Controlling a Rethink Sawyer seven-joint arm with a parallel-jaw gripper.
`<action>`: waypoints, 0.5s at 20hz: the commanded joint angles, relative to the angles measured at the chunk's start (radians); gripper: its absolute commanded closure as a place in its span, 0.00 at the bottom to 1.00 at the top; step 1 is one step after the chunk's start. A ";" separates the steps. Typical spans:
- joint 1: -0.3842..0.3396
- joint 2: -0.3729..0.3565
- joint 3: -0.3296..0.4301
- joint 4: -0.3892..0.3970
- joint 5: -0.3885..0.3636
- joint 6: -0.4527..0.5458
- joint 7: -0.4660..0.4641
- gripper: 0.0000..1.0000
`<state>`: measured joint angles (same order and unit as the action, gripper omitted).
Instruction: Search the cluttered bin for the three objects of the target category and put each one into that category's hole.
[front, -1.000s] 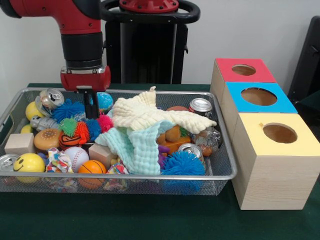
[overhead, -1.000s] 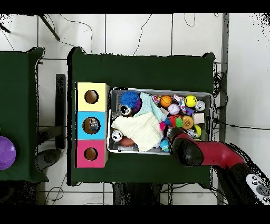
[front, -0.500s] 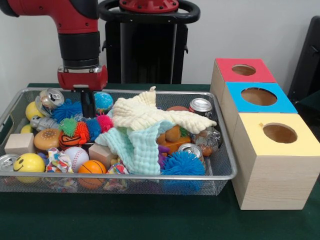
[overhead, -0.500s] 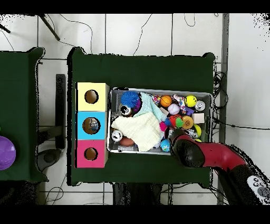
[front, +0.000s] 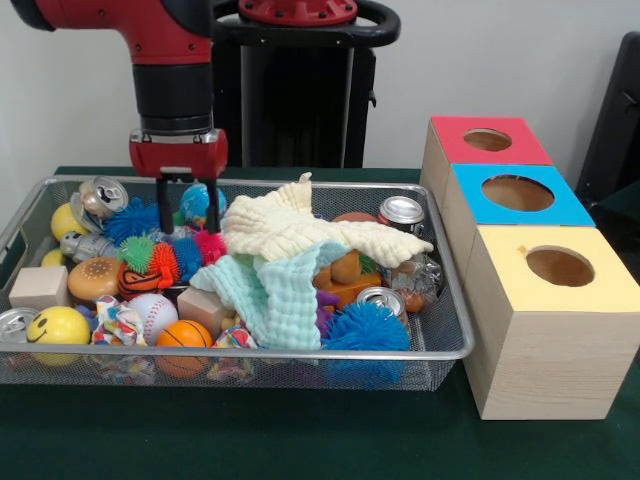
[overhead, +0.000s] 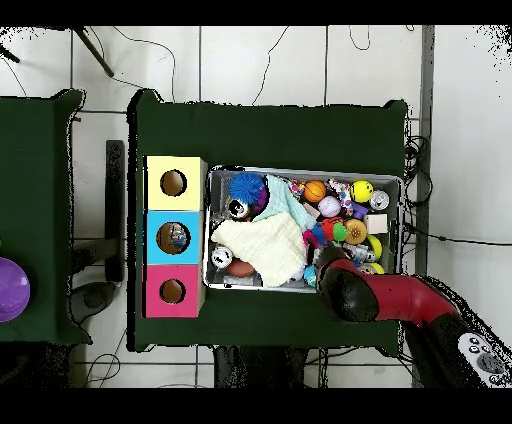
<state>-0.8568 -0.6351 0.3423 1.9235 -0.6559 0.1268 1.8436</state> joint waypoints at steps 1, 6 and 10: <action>0.004 -0.001 -0.017 0.053 -0.010 -0.037 0.097 0.00; -0.048 -0.011 0.010 0.088 -0.014 -0.033 0.074 0.00; -0.077 -0.011 0.018 0.115 -0.021 -0.054 0.076 0.00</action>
<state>-0.8877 -0.6385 0.3401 1.9746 -0.6557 0.1196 1.8436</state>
